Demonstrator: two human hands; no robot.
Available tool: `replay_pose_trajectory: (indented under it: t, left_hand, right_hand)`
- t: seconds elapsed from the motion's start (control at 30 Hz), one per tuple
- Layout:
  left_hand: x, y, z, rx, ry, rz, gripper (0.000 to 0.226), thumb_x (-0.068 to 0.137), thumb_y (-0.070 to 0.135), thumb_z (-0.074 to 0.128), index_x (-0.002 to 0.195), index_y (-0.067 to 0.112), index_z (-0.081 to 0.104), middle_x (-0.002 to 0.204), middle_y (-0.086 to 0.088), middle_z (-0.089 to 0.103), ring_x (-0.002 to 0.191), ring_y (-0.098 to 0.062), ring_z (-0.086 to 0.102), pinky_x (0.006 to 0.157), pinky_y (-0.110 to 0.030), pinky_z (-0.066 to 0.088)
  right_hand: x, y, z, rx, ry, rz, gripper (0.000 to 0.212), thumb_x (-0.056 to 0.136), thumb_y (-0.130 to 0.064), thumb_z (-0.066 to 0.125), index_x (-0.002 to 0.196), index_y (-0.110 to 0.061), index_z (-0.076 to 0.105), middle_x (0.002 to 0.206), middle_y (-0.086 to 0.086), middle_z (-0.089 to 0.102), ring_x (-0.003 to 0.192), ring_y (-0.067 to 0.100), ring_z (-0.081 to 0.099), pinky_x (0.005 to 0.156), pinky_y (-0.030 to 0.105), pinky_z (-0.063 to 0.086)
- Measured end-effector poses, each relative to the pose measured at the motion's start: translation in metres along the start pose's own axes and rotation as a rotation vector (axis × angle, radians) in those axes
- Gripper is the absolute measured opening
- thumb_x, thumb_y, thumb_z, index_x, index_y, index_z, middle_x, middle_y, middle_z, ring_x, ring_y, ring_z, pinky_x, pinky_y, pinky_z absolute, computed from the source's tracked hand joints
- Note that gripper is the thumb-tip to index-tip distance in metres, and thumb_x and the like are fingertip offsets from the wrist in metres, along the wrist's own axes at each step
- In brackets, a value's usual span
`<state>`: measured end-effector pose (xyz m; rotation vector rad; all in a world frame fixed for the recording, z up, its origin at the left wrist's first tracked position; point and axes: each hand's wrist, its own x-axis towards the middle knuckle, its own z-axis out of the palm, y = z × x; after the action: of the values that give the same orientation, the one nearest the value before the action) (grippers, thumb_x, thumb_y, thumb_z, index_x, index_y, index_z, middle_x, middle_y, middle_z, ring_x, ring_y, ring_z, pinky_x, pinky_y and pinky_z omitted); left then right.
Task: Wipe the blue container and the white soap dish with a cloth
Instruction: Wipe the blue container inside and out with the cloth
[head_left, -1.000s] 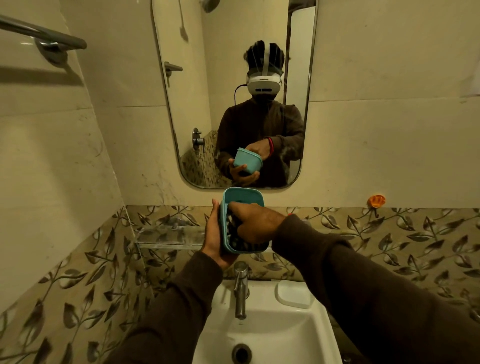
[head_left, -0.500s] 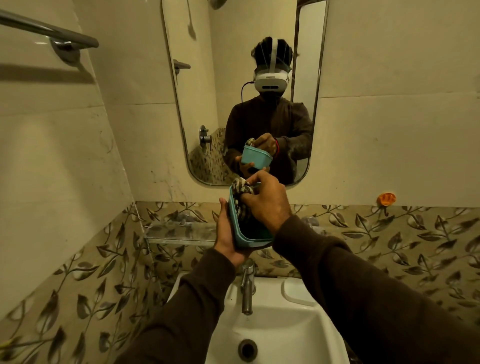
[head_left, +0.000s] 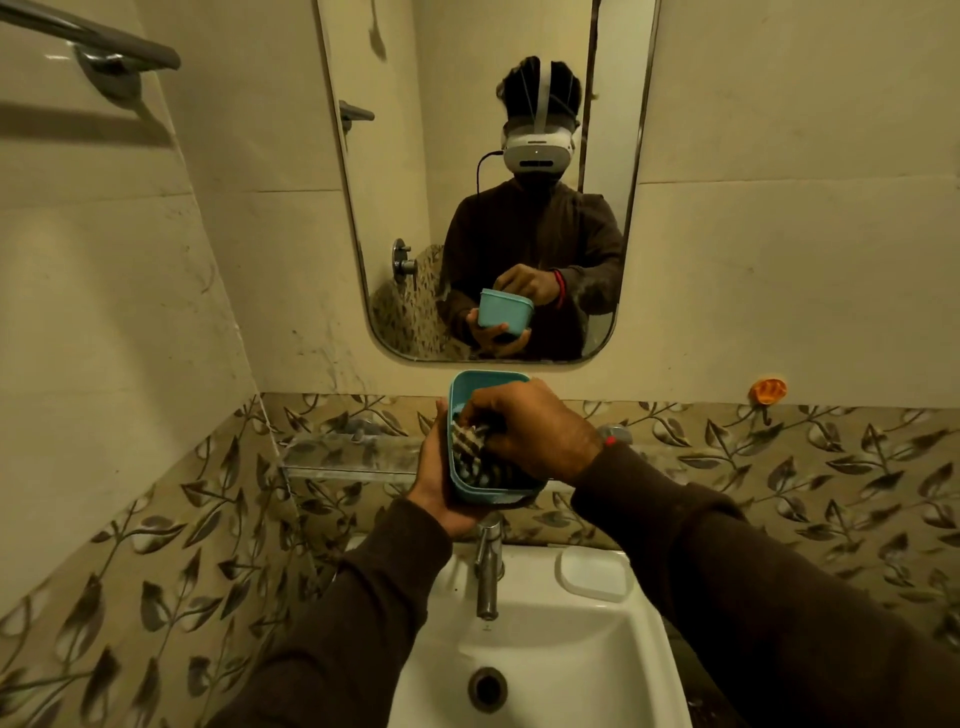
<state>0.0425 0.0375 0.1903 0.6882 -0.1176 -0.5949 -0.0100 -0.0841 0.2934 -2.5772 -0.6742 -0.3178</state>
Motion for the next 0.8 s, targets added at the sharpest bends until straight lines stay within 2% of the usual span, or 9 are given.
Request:
replay_pose_trajectory:
  t: [0.07, 0.17, 0.33, 0.43, 0.53, 0.67, 0.8]
  left_hand:
    - [0.000, -0.003, 0.006, 0.016, 0.011, -0.022, 0.074, 0.091, 0.075, 0.039, 0.119, 0.016, 0.075, 0.124, -0.024, 0.070, 0.109, -0.042, 0.069, 0.092, -0.057, 0.055]
    - [0.002, -0.007, 0.011, 0.027, 0.044, -0.017, 0.075, 0.091, 0.075, 0.039, 0.132, 0.018, 0.065, 0.131, -0.025, 0.066, 0.122, -0.044, 0.060, 0.105, -0.059, 0.046]
    - [0.002, -0.006, 0.010, 0.062, 0.042, 0.025, 0.072, 0.088, 0.077, 0.043, 0.119, 0.020, 0.074, 0.126, -0.024, 0.069, 0.111, -0.043, 0.068, 0.089, -0.058, 0.056]
    - [0.003, -0.005, 0.005, 0.083, 0.046, 0.039, 0.071, 0.088, 0.077, 0.042, 0.120, 0.022, 0.073, 0.126, -0.023, 0.069, 0.112, -0.042, 0.068, 0.091, -0.058, 0.055]
    - [0.005, -0.006, -0.002, 0.135, 0.066, 0.057, 0.071, 0.087, 0.078, 0.042, 0.124, 0.025, 0.071, 0.126, -0.022, 0.070, 0.114, -0.041, 0.067, 0.093, -0.058, 0.054]
    - [0.007, -0.017, -0.007, 0.159, 0.087, 0.057, 0.075, 0.084, 0.081, 0.043, 0.129, 0.025, 0.068, 0.129, -0.022, 0.068, 0.117, -0.041, 0.066, 0.093, -0.057, 0.055]
    - [0.007, -0.016, -0.010, 0.151, 0.122, 0.087, 0.081, 0.086, 0.083, 0.037, 0.127, 0.021, 0.069, 0.125, -0.021, 0.070, 0.113, -0.039, 0.068, 0.082, -0.054, 0.058]
  right_hand:
    - [0.005, 0.003, -0.001, -0.137, 0.128, -0.002, 0.024, 0.088, -0.010, 0.062, 0.110, -0.014, 0.068, 0.111, 0.008, 0.067, 0.104, 0.024, 0.061, 0.089, 0.038, 0.053]
    - [0.008, 0.007, 0.000, -0.320, 0.235, -0.014, 0.021, 0.089, -0.014, 0.059, 0.108, -0.010, 0.067, 0.104, 0.011, 0.061, 0.095, 0.032, 0.060, 0.074, 0.046, 0.055]
    - [0.000, 0.012, 0.016, -0.538, 0.265, -0.063, 0.036, 0.081, -0.022, 0.069, 0.112, -0.008, 0.058, 0.104, 0.013, 0.058, 0.087, 0.033, 0.062, 0.061, 0.042, 0.055]
    - [-0.002, 0.016, 0.019, -0.612, 0.284, -0.082, 0.042, 0.076, -0.022, 0.076, 0.111, -0.006, 0.061, 0.108, 0.016, 0.061, 0.094, 0.034, 0.063, 0.071, 0.044, 0.054]
    - [-0.001, 0.019, 0.020, -0.677, 0.190, -0.051, 0.038, 0.082, -0.026, 0.069, 0.114, -0.010, 0.059, 0.115, 0.014, 0.059, 0.105, 0.033, 0.058, 0.089, 0.045, 0.043]
    - [-0.003, 0.016, 0.020, -0.708, 0.060, 0.015, 0.033, 0.081, -0.031, 0.070, 0.108, -0.014, 0.061, 0.111, 0.010, 0.061, 0.103, 0.029, 0.058, 0.094, 0.044, 0.035]
    - [-0.014, 0.011, 0.031, -0.680, -0.071, 0.011, 0.024, 0.085, -0.030, 0.066, 0.105, -0.016, 0.063, 0.104, 0.006, 0.066, 0.099, 0.026, 0.061, 0.098, 0.044, 0.031]
